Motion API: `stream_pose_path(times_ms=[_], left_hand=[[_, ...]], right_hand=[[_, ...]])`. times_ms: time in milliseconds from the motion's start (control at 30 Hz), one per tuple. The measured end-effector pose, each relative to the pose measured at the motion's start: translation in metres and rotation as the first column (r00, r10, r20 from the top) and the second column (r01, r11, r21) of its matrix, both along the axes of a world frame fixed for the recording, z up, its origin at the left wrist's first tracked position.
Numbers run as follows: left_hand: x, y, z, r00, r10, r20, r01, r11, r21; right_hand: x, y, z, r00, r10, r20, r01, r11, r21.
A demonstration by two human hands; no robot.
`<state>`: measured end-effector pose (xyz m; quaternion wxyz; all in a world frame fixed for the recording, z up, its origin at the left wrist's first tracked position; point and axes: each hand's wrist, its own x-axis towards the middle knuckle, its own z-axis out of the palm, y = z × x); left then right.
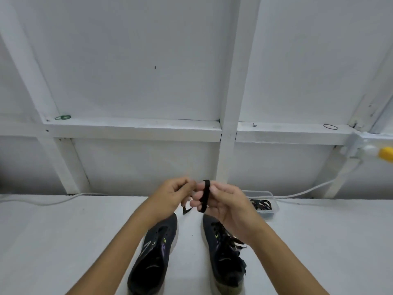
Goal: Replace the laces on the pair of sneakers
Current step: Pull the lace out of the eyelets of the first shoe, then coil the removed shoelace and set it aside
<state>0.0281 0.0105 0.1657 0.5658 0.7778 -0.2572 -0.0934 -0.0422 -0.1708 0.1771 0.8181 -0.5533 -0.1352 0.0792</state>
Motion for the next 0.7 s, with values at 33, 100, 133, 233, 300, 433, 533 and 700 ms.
stream_pose_path(times_ms=[33,100,133,233,300,433,533,700], left_hand=[[-0.007,-0.008,-0.011,1.000,0.016,0.002,-0.016,0.999,0.029],[-0.022,-0.020,-0.026,0.993,-0.022,0.119,-0.004,0.976,0.217],[-0.030,-0.023,-0.030,0.978,-0.081,0.191,0.015,0.945,0.326],[-0.038,-0.022,-0.012,0.923,-0.170,0.345,-0.032,0.859,0.511],[-0.026,-0.017,0.013,0.919,-0.136,0.371,-0.072,0.865,0.496],[0.007,-0.013,0.046,0.938,-0.125,0.324,-0.016,0.917,0.399],[0.015,-0.027,0.032,0.997,-0.046,0.057,0.041,0.995,0.090],[-0.009,-0.044,-0.023,0.998,0.062,-0.026,-0.059,0.992,0.114]], right_hand=[[0.007,-0.005,0.005,0.998,-0.064,0.010,0.064,0.997,0.033],[0.021,-0.015,0.010,0.980,-0.198,0.022,0.198,0.980,0.004],[0.026,-0.021,0.011,0.964,-0.263,0.039,0.265,0.961,-0.072],[0.028,-0.033,0.005,0.945,-0.301,0.129,0.328,0.858,-0.396],[0.023,-0.035,-0.006,0.972,-0.204,0.115,0.233,0.814,-0.532],[0.011,-0.023,-0.018,0.997,0.012,-0.078,-0.043,0.909,-0.414],[0.007,-0.019,0.000,0.989,0.114,-0.095,-0.126,0.984,-0.129],[0.028,-0.029,0.015,0.998,-0.054,-0.040,0.056,0.997,0.055]])
